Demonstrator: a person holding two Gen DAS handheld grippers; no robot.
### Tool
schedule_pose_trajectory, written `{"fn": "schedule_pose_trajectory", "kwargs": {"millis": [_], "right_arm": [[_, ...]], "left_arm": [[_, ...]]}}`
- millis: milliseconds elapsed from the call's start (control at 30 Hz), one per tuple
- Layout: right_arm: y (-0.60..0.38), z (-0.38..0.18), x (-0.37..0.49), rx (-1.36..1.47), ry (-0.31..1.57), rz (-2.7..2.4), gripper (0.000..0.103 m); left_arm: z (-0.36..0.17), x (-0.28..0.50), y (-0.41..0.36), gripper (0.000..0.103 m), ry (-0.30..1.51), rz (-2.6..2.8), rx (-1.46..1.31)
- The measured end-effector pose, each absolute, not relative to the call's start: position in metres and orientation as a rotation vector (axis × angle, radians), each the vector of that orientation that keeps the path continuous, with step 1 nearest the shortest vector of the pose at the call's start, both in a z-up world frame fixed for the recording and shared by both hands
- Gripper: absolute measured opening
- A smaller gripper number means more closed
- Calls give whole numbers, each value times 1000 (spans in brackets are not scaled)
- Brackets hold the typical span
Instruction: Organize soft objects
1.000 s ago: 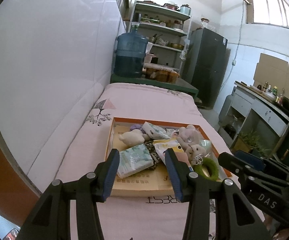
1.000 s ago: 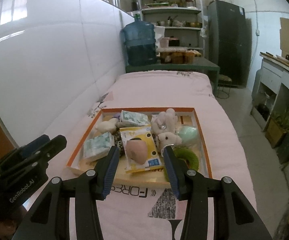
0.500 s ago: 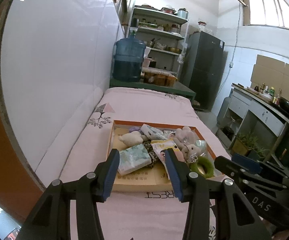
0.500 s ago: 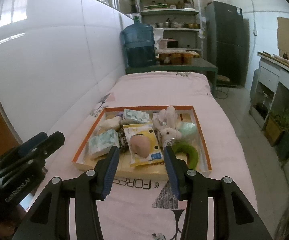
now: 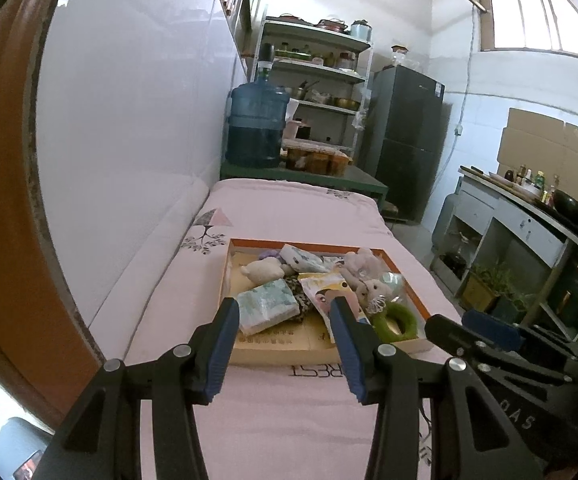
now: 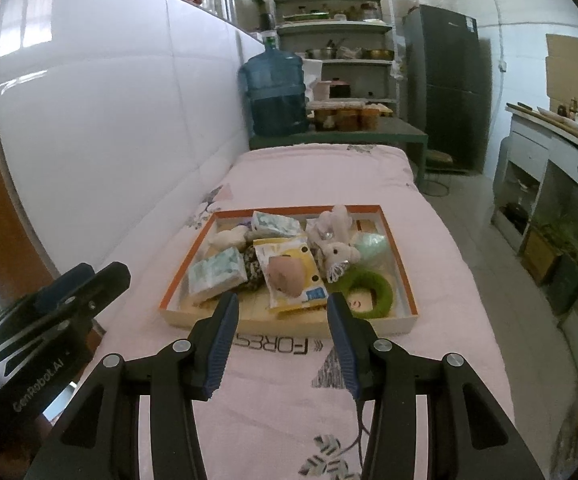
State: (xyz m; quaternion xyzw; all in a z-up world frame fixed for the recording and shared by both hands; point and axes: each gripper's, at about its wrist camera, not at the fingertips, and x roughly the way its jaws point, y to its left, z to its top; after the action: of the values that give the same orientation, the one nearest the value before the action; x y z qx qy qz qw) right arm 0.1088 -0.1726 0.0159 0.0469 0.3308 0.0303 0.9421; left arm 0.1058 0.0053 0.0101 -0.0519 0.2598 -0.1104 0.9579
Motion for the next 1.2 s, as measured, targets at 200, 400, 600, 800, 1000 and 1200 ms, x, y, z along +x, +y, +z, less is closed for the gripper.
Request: {"fn": "schedule_pose_trajectory", "kwargs": {"millis": [200,400,600,800,1000,1200], "right_arm": [[-167,18,92,92,674,43,48],[-165,18,78,91,671,31,48],[-163,20,66,86,668,30,48],[-163,23,57,84,658,22,48],[-162,26,42,84,655,0,48],[-164,31,34,93,651,-25,48]], "left_arm": [[15,87,6,47,516,-199,-99],[19,73,6,47,504,-151,-89],[24,60,8,47,487,-88,-72],[25,50,3,47,491,-81,-39],[29,40,4,47,507,-115,-53],[30,34,5,47,529,-101,-50]]}}
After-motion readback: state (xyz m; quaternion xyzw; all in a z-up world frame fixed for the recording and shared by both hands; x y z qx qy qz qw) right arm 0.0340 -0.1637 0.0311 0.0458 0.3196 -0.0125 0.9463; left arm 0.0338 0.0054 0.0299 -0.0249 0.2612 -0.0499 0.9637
